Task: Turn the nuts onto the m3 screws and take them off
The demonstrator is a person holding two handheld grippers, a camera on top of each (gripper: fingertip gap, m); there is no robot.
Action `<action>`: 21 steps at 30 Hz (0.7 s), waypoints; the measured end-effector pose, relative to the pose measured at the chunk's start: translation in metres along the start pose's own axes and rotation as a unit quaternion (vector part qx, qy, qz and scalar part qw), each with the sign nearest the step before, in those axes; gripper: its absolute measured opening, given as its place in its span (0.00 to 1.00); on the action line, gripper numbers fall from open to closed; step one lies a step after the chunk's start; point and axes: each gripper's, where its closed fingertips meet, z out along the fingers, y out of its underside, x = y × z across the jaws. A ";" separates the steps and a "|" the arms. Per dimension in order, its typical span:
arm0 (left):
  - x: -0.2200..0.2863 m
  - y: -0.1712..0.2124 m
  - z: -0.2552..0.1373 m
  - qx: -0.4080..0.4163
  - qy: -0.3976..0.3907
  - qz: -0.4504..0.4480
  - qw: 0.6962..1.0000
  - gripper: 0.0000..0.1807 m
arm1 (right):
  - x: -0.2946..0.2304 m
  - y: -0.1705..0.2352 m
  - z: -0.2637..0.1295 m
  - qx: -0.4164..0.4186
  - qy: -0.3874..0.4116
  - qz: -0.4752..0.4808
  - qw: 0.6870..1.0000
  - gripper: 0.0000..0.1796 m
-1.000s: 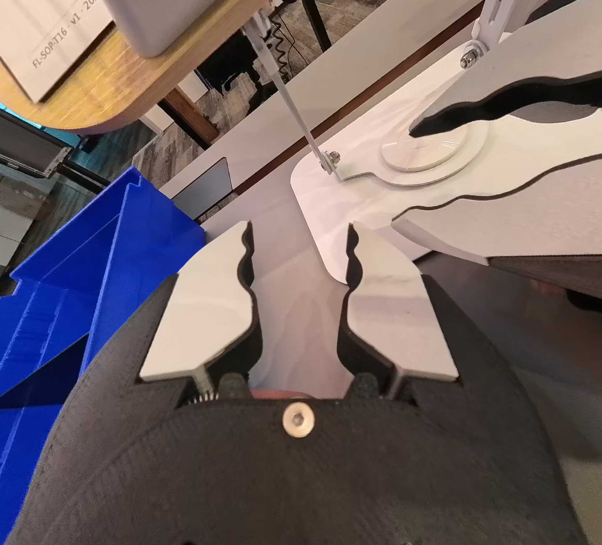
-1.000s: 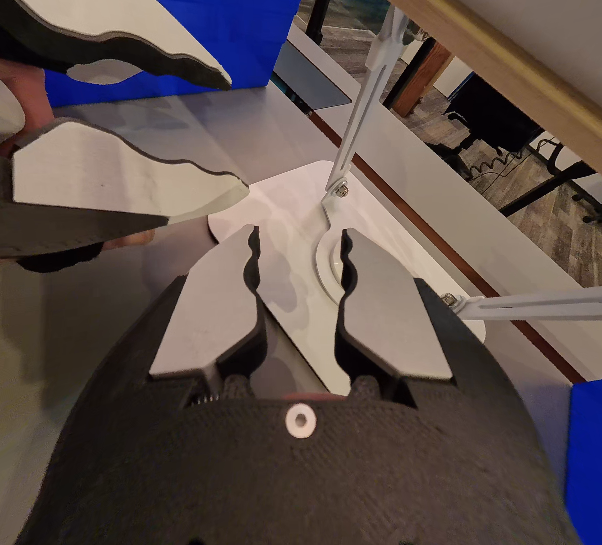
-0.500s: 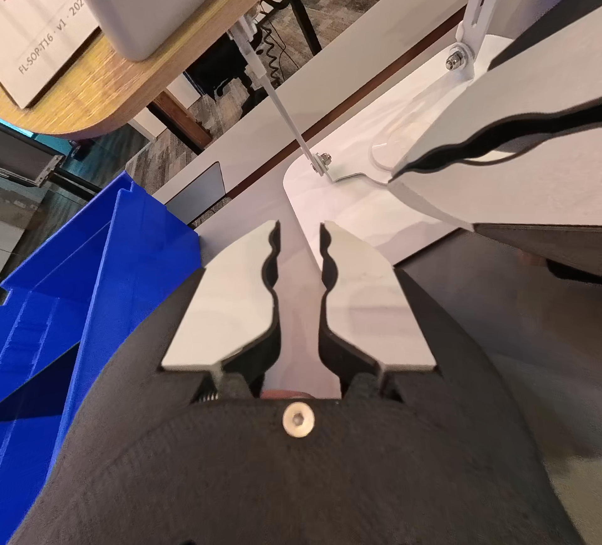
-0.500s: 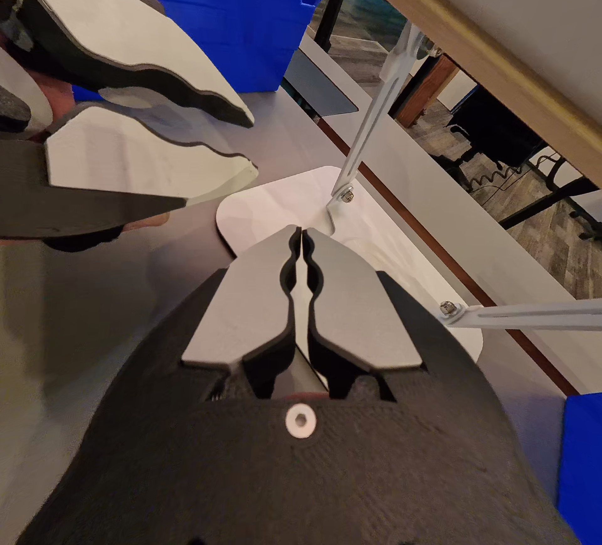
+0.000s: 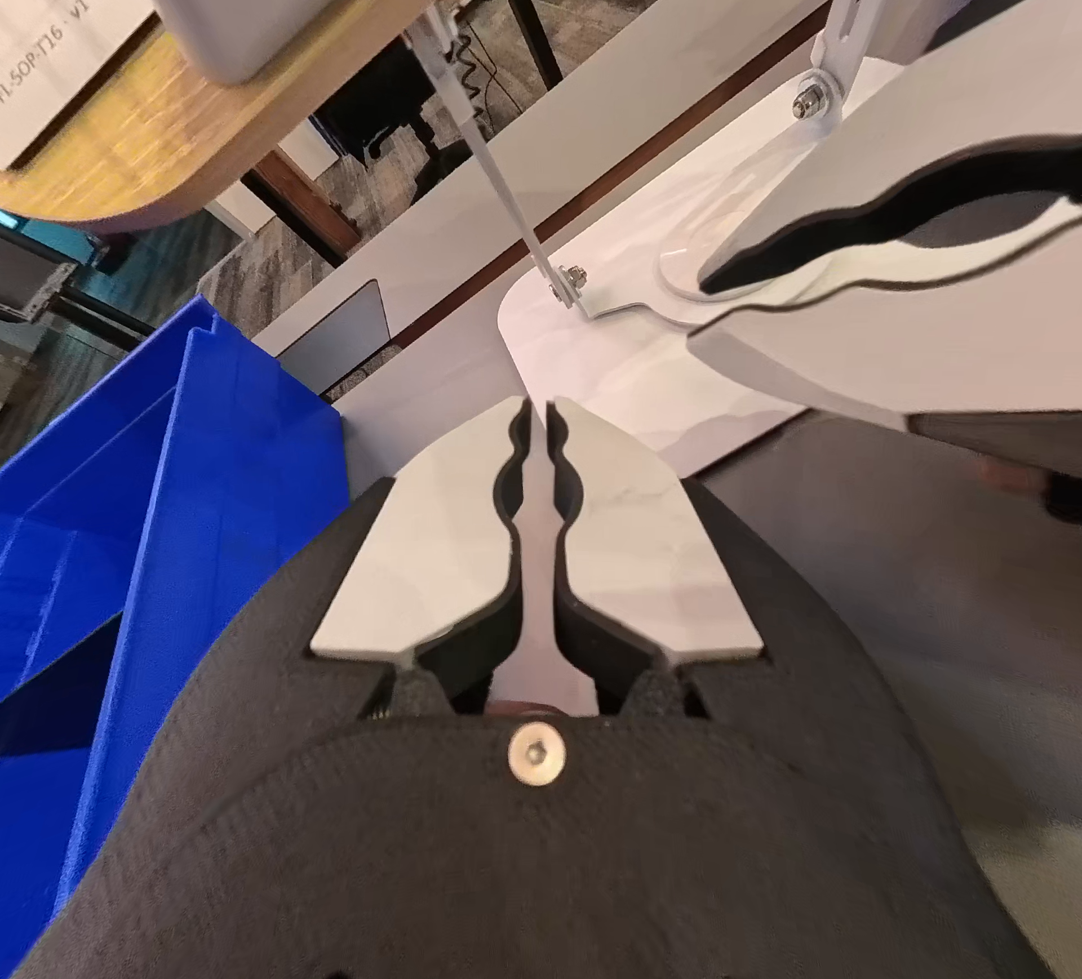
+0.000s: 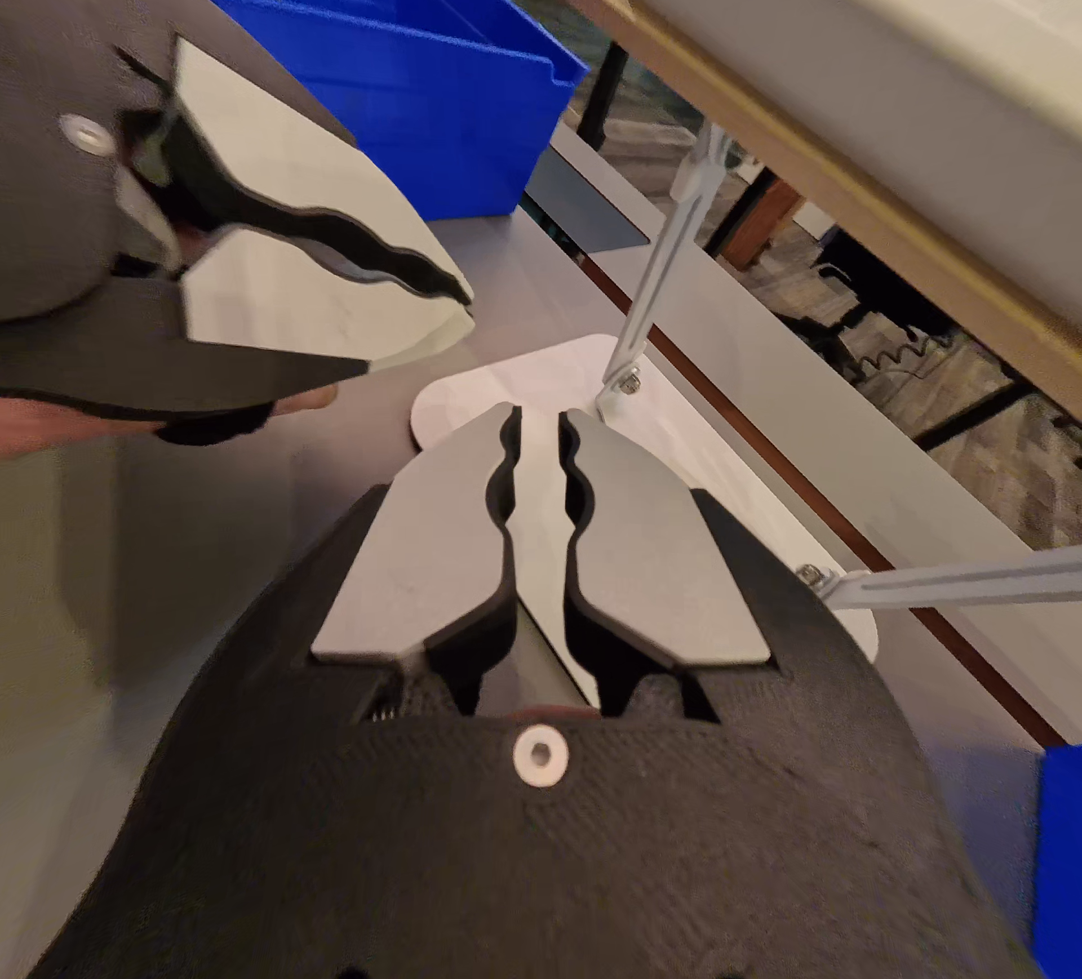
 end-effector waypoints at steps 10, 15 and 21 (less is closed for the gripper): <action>0.002 0.011 0.004 -0.033 0.027 0.003 0.999 0.00 | -0.012 -0.054 -0.056 0.159 -0.059 -0.046 0.984 0.09; -0.001 0.016 0.006 -0.049 0.040 -0.009 0.998 0.00 | -0.036 -0.091 -0.104 0.250 -0.132 -0.125 0.951 0.00; 0.014 0.006 0.001 -0.034 0.096 -0.053 0.993 0.00 | -0.074 -0.120 -0.119 0.258 -0.164 -0.155 0.939 0.00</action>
